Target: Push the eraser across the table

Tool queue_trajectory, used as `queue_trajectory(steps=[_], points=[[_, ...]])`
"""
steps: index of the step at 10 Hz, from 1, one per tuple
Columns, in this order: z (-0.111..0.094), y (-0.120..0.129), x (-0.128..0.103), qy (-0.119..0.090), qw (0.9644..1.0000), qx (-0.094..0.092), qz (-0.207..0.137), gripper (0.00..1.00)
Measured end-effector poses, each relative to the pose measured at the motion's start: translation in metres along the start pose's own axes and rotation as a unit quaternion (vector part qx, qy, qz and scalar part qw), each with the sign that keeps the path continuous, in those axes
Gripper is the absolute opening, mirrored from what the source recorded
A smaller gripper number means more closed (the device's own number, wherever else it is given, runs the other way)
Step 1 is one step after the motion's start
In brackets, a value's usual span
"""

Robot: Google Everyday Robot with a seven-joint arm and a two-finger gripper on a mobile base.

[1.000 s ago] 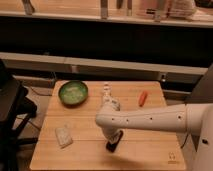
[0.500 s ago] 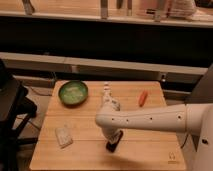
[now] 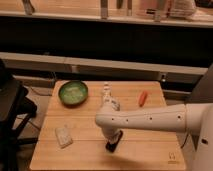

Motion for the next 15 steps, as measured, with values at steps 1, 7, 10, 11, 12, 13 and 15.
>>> queue_trajectory(steps=[1, 7, 10, 11, 12, 13, 15], points=[[0.0004, -0.0002, -0.0005, 0.0, 1.0, 0.0, 0.0, 0.0], [-0.0002, -0.0003, -0.0026, -0.001, 1.0, 0.002, 0.0, 0.0], [-0.0011, -0.0003, -0.0032, -0.001, 1.0, 0.002, 0.0, 0.0], [-0.0006, -0.0004, -0.0039, -0.001, 1.0, 0.003, -0.001, 0.0], [-0.0006, -0.0012, -0.006, -0.001, 1.0, 0.004, -0.001, 0.0], [-0.0007, -0.001, -0.006, -0.002, 1.0, 0.003, -0.001, 0.0], [-0.0012, -0.0009, -0.0061, -0.002, 1.0, 0.003, 0.0, 0.0]])
